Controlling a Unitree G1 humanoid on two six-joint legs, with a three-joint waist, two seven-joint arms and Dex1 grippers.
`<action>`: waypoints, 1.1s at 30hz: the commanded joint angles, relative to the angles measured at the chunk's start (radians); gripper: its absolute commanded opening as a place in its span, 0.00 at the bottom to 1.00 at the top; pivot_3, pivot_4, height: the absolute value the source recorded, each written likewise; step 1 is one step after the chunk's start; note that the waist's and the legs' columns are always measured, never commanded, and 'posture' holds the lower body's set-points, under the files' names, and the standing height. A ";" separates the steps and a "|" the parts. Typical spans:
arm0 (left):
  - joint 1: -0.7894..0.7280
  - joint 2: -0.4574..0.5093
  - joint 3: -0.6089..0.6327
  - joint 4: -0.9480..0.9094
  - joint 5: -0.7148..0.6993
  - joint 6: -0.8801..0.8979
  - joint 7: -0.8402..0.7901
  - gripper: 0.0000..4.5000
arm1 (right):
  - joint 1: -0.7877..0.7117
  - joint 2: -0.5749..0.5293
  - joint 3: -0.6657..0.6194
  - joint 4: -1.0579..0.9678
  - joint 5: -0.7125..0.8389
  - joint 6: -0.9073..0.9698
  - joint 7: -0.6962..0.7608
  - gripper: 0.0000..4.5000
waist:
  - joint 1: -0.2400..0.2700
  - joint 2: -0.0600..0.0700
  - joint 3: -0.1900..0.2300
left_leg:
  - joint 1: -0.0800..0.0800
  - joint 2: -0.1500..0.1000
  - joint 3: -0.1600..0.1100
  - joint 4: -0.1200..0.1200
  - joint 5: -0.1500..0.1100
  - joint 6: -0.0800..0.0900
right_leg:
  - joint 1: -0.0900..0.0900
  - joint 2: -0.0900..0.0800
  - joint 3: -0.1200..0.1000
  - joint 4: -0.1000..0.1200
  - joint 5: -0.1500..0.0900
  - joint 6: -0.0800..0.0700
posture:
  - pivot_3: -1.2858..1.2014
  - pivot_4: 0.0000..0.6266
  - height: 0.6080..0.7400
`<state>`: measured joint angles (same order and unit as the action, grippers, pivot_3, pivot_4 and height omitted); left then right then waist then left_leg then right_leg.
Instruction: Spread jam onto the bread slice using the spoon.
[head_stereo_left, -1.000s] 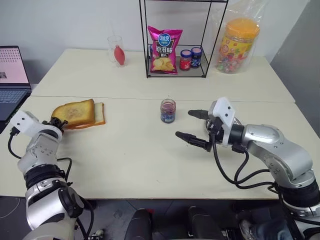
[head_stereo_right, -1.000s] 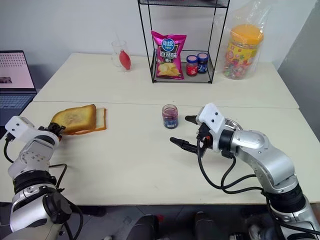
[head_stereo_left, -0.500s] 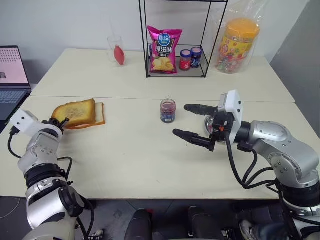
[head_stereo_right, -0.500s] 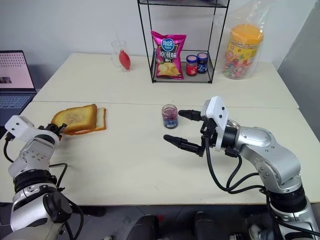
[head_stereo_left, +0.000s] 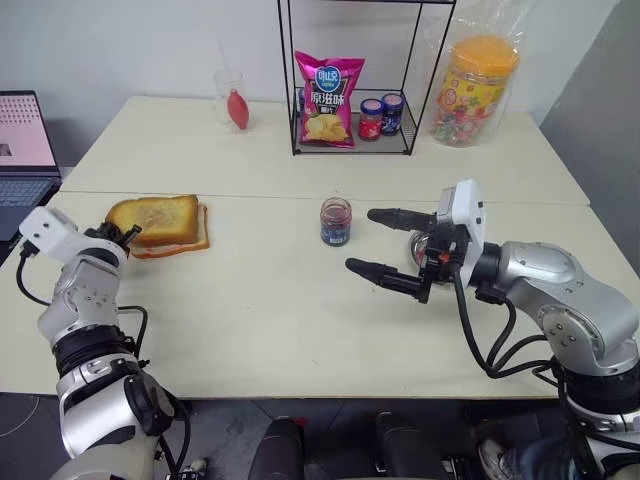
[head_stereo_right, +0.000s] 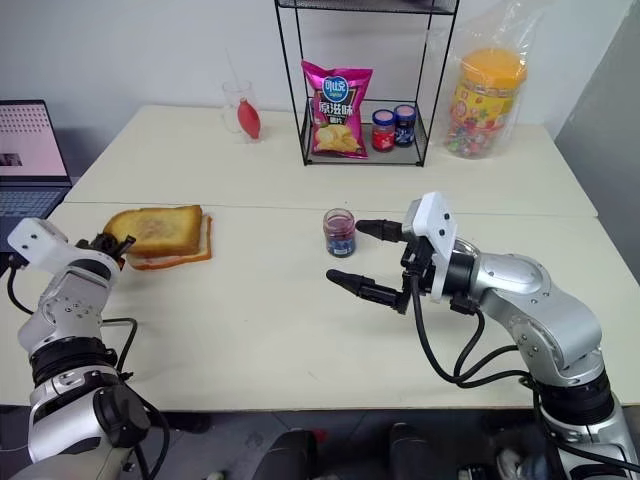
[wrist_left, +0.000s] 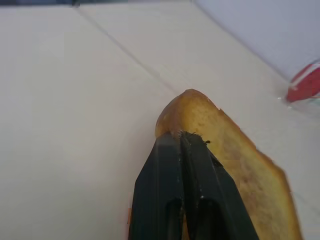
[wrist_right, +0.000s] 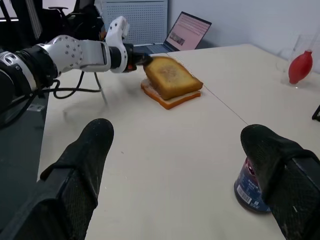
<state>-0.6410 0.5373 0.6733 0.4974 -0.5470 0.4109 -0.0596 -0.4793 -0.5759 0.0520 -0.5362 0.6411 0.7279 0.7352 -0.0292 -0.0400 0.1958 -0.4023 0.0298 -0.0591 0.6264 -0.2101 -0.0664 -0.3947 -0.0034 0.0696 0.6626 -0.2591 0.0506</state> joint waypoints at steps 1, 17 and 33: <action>0.026 -0.017 -0.011 -0.272 -0.104 0.083 -0.030 0.01 | 0.014 -0.018 -0.047 -0.041 0.010 -0.019 -0.008 1.00 | 0.000 0.000 0.000 | 0.000 0.000 0.000 0.000 0.000 0.000 | 0.000 0.000 0.000 0.000 0.000 0.000 | 0.52 0.24 1.00; 0.193 0.237 -0.099 -0.586 -0.790 0.871 -0.437 0.01 | 0.124 -0.132 -0.168 -0.094 0.099 0.028 0.044 1.00 | -0.011 -0.001 0.002 | 0.000 0.000 0.000 0.000 0.000 0.000 | -0.001 0.000 0.000 0.000 -0.001 -0.001 | 0.52 0.24 1.00; 0.049 0.317 -0.596 -0.564 -0.575 0.894 -0.940 0.01 | 0.383 -0.320 -0.351 -0.257 0.250 0.064 0.083 1.00 | -0.006 0.001 0.003 | -0.008 0.001 0.003 0.000 0.000 0.000 | -0.011 0.001 0.001 0.001 -0.005 -0.009 | 0.52 0.24 1.00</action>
<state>-0.5788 0.8465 0.0803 -0.0583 -1.1146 1.2861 -0.9727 -0.1020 -0.8837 -0.2566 -0.7568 0.8678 0.8008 0.8297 -0.0355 -0.0391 0.1984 -0.4107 0.0311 -0.0559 0.6259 -0.2106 -0.0666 -0.4061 -0.0025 0.0707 0.6628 -0.2615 0.0461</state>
